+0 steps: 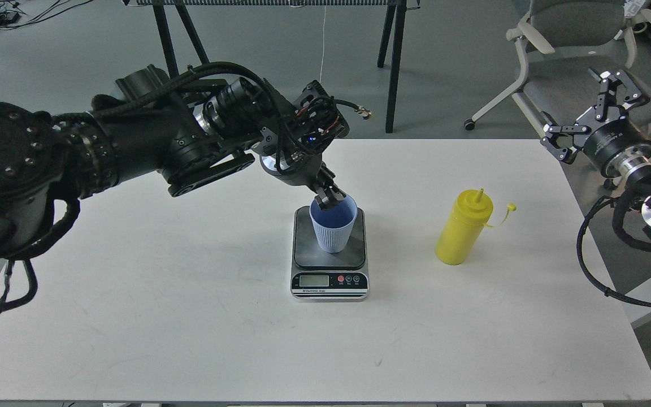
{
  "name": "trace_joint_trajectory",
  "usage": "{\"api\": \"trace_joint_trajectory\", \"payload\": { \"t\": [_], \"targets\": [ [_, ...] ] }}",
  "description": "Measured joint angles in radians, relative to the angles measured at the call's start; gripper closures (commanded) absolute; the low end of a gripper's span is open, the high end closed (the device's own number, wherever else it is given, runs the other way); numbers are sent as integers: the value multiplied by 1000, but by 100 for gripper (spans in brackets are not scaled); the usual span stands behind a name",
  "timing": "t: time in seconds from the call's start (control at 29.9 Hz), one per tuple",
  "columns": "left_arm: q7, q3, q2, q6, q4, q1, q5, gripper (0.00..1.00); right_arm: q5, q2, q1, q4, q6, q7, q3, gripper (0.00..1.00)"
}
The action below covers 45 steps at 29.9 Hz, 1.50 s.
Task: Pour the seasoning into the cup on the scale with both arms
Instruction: 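Withdraw the left arm away from the scale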
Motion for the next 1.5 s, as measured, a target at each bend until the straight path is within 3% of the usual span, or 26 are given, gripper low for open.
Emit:
{"api": "trace_joint_trajectory", "payload": {
  "t": [0.43, 0.6, 0.74, 1.1, 1.5],
  "targets": [
    [0, -13, 132, 0, 30, -137, -415, 35, 30, -2, 30, 7, 0, -4, 2, 1],
    [0, -51, 242, 0, 33, -154, -599, 14, 102, -17, 34, 27, 0, -2, 3, 1],
    [0, -156, 321, 0, 96, -145, -720, 10, 125, -64, 24, 78, 0, 2, 3, 1],
    [0, -343, 467, 0, 172, 33, -915, 8, 353, -186, -120, 226, 0, 4, 42, 1],
    [0, -492, 553, 0, 214, 253, -1033, 6, 564, -335, -370, 540, 0, 7, 171, 1]
  ]
}}
